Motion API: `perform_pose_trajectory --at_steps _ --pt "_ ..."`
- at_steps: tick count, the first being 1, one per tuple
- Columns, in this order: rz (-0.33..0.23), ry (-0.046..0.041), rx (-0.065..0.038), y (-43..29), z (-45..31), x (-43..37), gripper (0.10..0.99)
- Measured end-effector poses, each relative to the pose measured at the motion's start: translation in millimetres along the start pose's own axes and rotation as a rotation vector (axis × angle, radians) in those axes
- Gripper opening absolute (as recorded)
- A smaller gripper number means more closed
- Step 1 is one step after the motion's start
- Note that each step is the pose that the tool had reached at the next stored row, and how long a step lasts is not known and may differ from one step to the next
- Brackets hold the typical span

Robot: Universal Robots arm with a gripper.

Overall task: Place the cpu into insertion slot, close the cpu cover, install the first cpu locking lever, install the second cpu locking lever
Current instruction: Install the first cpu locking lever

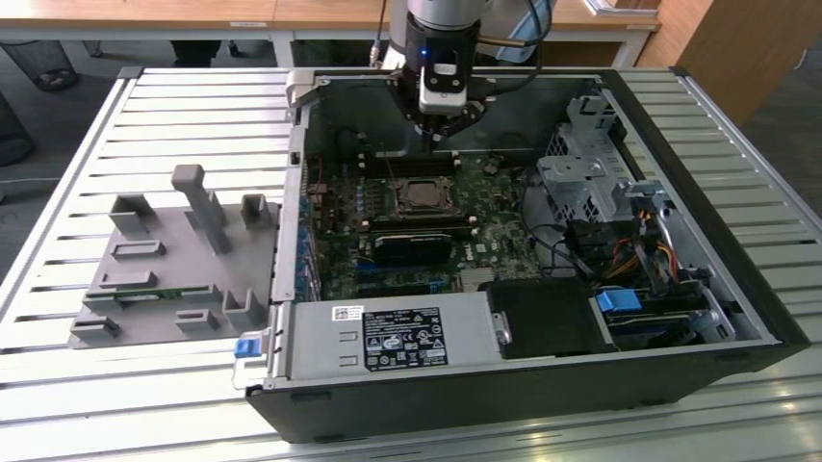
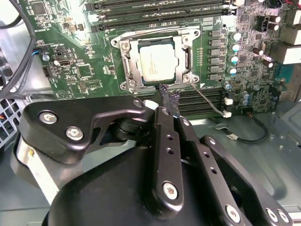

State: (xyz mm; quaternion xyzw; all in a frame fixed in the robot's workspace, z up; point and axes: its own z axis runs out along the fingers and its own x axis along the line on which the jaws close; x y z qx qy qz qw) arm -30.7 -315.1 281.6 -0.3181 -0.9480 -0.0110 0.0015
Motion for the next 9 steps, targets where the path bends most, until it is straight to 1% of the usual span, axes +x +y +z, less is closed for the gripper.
perform_pose_trajectory --at_steps 9 --pt "-0.038 0.0007 0.0 0.1 0.1 0.0 0.106"
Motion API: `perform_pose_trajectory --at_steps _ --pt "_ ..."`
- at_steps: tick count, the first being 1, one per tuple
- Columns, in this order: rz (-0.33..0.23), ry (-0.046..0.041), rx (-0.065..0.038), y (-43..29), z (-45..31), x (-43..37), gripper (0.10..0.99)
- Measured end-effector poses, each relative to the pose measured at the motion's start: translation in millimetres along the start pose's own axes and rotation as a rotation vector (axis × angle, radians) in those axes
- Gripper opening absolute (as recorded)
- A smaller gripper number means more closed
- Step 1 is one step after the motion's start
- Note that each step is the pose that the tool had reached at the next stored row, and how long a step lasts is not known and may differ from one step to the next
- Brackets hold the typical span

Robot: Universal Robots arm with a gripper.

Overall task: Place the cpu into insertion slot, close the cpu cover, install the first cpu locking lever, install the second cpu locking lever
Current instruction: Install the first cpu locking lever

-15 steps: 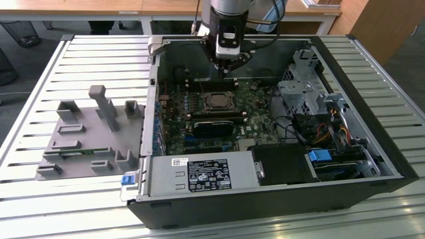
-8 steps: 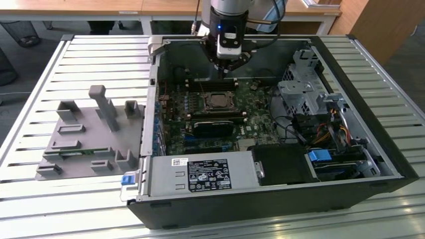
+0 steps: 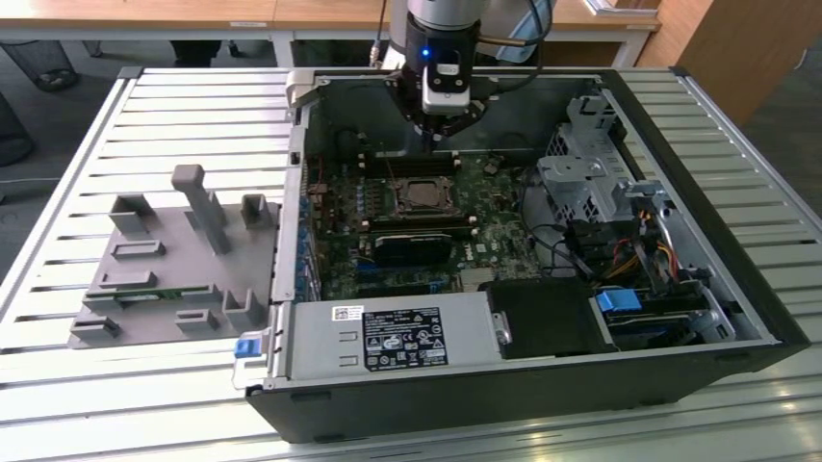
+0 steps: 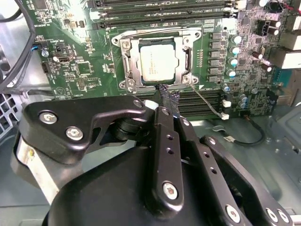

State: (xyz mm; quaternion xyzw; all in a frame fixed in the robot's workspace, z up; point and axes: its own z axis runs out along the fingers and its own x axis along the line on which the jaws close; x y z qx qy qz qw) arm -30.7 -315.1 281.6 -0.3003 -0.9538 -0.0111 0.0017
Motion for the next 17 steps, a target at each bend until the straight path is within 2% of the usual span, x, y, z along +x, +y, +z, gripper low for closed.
perform_pose_trajectory --at_steps 17 --pt "-0.076 0.0015 0.001 0.0 -0.1 0.0 0.106"
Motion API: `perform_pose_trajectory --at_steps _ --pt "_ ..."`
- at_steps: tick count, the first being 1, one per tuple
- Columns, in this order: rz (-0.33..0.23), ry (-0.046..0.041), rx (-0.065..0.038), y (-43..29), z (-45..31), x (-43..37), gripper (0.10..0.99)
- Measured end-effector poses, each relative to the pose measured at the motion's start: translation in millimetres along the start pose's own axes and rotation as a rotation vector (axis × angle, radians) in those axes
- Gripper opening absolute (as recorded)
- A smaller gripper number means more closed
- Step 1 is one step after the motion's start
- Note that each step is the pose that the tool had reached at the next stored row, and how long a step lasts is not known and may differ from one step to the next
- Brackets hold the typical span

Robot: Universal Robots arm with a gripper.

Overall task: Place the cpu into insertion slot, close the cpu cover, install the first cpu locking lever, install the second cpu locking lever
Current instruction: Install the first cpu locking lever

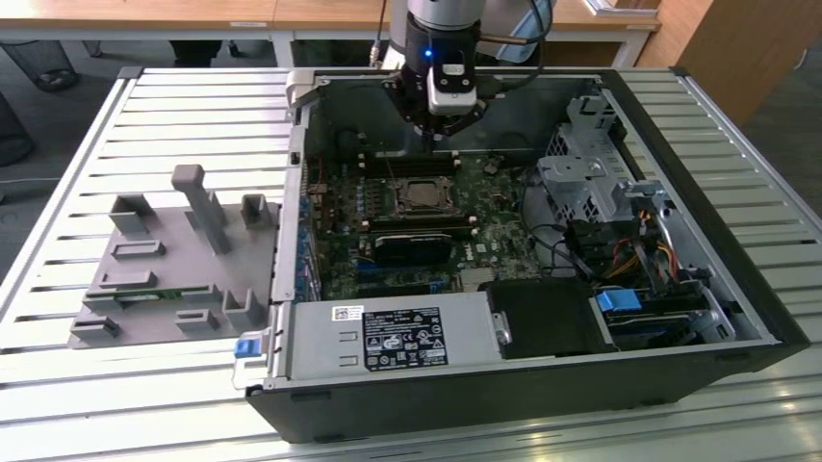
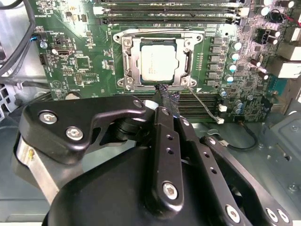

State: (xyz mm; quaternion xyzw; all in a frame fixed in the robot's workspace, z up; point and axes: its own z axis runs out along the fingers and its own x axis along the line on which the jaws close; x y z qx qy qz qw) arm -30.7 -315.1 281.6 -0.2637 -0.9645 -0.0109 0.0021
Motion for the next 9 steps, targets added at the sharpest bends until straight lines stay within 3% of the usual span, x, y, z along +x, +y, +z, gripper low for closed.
perform_pose_trajectory --at_steps 9 --pt "-0.082 0.0016 0.001 0.0 0.0 0.0 0.106"
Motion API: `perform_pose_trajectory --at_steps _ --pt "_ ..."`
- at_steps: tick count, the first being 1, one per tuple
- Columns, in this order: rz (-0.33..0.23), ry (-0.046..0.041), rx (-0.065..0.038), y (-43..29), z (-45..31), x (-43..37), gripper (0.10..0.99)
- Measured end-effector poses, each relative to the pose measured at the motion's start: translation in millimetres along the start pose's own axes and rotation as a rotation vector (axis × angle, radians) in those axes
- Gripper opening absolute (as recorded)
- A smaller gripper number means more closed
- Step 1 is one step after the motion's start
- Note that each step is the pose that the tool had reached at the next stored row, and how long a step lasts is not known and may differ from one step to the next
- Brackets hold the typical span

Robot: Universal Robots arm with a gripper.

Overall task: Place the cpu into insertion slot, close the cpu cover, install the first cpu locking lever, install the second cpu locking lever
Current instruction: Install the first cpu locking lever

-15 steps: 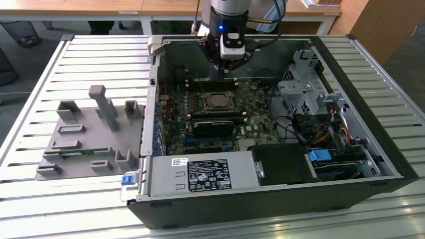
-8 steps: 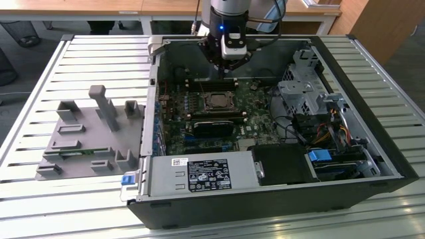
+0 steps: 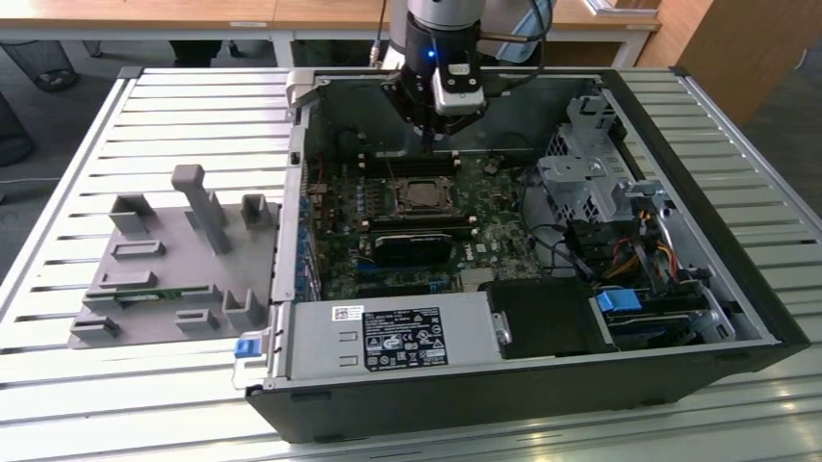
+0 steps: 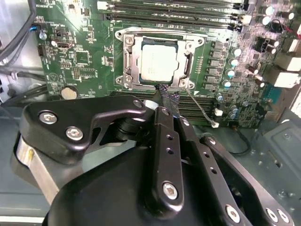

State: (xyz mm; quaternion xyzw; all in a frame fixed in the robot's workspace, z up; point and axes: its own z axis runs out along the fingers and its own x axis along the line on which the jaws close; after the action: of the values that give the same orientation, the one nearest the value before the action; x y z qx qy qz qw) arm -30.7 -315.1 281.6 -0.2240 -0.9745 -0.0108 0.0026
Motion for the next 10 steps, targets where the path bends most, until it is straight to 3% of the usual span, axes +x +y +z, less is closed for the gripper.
perform_pose_trajectory --at_steps 10 --pt "-0.15 0.0024 0.001 0.0 0.4 0.0 0.106"
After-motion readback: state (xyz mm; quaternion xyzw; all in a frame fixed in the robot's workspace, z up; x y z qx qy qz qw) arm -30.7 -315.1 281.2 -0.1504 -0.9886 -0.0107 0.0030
